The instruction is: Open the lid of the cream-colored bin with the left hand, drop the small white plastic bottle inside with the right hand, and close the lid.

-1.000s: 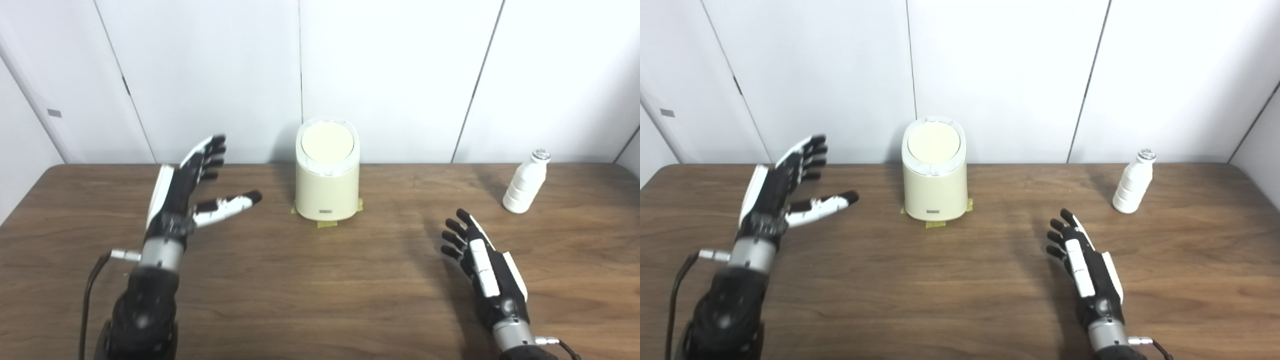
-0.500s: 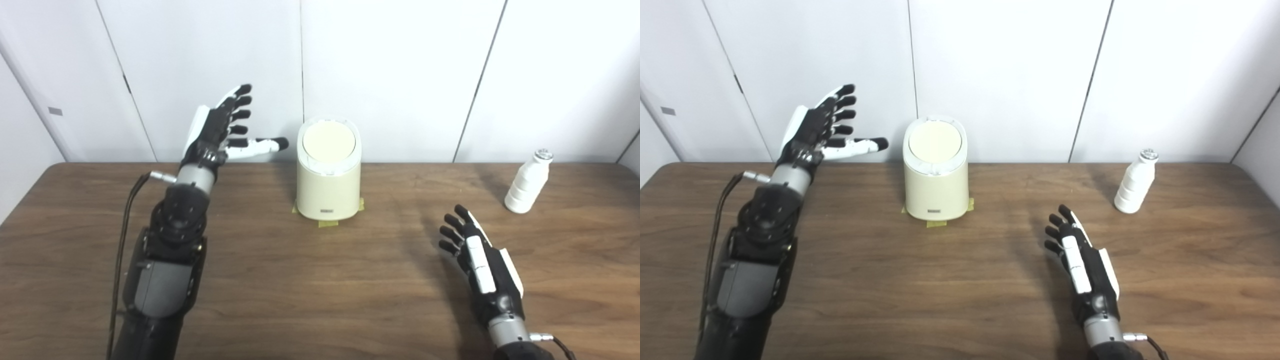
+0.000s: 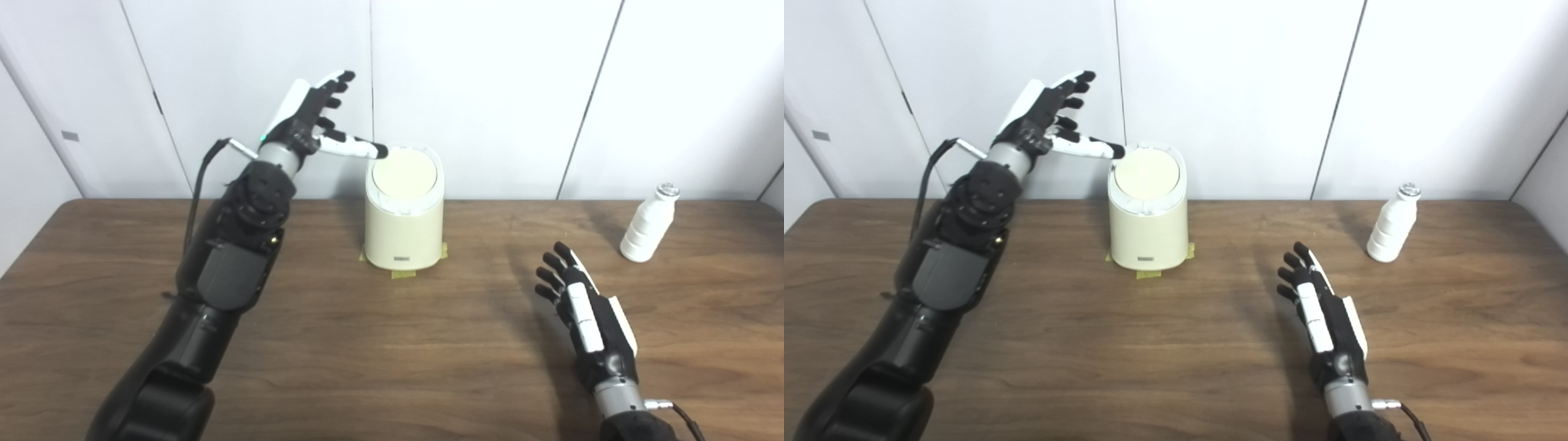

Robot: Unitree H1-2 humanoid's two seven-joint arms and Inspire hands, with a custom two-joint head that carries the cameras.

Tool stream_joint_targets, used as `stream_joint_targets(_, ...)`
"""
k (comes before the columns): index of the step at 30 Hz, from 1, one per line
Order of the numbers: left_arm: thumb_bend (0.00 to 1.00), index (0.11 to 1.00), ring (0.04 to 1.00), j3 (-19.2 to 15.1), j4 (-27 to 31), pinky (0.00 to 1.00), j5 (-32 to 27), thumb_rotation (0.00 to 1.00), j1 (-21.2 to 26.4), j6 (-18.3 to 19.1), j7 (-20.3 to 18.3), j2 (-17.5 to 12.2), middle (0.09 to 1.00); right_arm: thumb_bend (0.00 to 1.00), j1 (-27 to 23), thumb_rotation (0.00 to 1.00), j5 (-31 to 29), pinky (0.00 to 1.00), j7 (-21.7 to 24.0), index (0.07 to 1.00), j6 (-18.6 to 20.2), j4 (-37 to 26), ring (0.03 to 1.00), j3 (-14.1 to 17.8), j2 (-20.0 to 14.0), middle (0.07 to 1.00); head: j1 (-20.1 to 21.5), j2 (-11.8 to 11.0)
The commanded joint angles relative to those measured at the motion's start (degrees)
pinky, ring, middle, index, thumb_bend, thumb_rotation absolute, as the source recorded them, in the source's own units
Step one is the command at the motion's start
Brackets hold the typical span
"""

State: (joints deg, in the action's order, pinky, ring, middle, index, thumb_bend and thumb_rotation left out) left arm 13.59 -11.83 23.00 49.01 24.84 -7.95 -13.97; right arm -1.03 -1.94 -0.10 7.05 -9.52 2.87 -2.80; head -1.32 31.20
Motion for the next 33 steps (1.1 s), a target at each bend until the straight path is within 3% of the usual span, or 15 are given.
stream_joint_targets(1, 0.95, 0.964, 0.86, 0.63, -0.53, 0.7, 2.08, 0.12, 5.27, -2.71, 0.7, -0.6, 0.918, 0.59, -2.07, 0.9, -0.18, 0.84, 0.13, 0.948, -2.66, -1.55, 0.887, -0.16, 0.34, 0.918, -0.06, 0.04)
stream_joint_targets(12, 0.97, 0.925, 0.839, 8.35, -7.11, 0.67, 11.13, 0.09, 11.05, -6.61, 0.78, -0.78, 0.897, 0.61, -2.01, 0.9, -0.17, 0.85, 0.04, 0.953, -3.46, -1.17, 0.895, -0.21, 0.41, 0.922, 0.32, 0.29)
stream_joint_targets(18, 1.0, 0.908, 0.844, 13.69, -9.94, 0.72, 19.3, 0.08, 12.29, -10.65, 3.22, -1.41, 0.887, 0.62, -1.94, 0.9, -0.27, 0.86, -0.14, 0.951, -3.57, -1.46, 0.9, -0.21, 0.8, 0.924, 0.1, 0.52)
stream_joint_targets(25, 1.0, 0.888, 0.84, 15.05, -12.66, 0.73, 24.43, 0.1, 11.62, -15.42, 6.72, -1.03, 0.876, 0.62, -2.18, 0.89, 0.08, 0.86, -0.35, 0.953, -2.91, -2.08, 0.902, -0.53, 1.49, 0.925, 0.64, 0.8)
stream_joint_targets(33, 1.0, 0.899, 0.84, 15.88, -13.85, 0.73, 28.1, 0.12, 11.4, -17.27, 6.56, -0.8, 0.871, 0.63, -2.7, 0.9, 0.36, 0.86, -0.52, 0.957, -3.03, -2.19, 0.904, -0.46, 1.52, 0.931, 0.69, 0.86)
